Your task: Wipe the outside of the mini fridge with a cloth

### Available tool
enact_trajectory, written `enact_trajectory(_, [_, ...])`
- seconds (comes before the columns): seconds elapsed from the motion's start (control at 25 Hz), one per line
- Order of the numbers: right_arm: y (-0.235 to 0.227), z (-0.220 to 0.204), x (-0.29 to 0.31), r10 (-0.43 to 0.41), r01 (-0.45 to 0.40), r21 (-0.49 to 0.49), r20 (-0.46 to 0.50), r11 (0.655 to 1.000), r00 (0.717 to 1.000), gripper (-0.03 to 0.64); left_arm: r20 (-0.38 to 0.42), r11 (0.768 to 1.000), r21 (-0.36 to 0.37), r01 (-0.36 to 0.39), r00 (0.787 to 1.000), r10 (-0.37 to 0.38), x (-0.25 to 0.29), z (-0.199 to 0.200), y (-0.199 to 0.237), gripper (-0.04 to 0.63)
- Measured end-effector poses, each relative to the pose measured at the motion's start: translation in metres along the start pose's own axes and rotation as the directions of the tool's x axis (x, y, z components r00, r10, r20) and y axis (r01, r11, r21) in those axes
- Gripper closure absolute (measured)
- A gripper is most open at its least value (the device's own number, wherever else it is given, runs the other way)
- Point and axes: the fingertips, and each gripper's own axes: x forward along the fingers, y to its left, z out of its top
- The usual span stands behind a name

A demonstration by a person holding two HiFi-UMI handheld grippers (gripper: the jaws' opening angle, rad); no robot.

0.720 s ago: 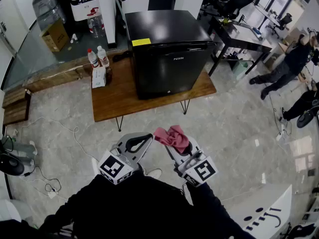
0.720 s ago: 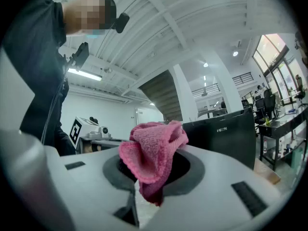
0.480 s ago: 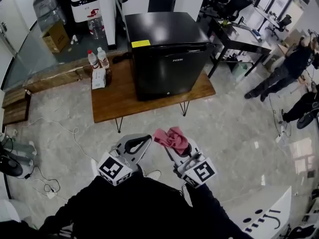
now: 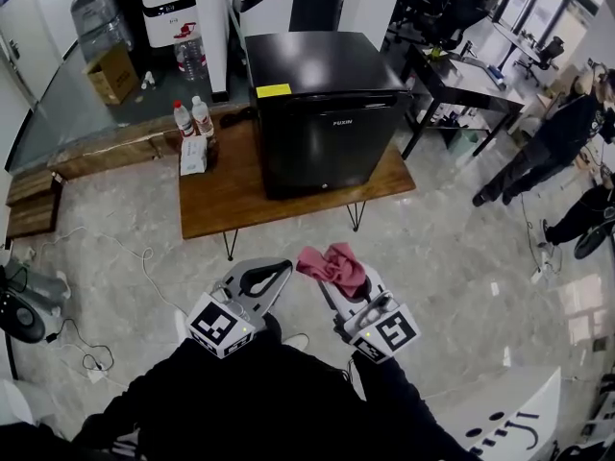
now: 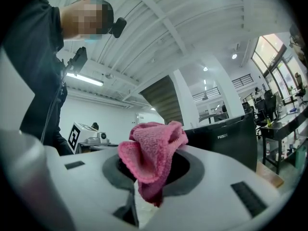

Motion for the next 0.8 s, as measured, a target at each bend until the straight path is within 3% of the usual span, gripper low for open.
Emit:
enact_trajectory(0.32, [-0.011,0.048,0.032,-0.009,0.010,-0.015,0.066,1.000,0.998,0.518,0.048,0.999,0.020,-0.041,0.998,0.040,0.003,0.044,0.025,0.589])
enact_trajectory(0.56, [-0.042,0.082,0.074,0.011,-0.011,-0.004,0.085,1.000,0.996,0.525,0.099,0.992,0.086,-0.091,0.992,0.083,0.026,0.087,0.076,0.589])
enact_trajectory(0.8, [-0.080,0.114,0.131,0.050,-0.047,-0.058,0.045,0.997,0.998,0.526,0.133,0.984,0.133,-0.119,0.986,0.101,0.053,0.125,0.139,0.589])
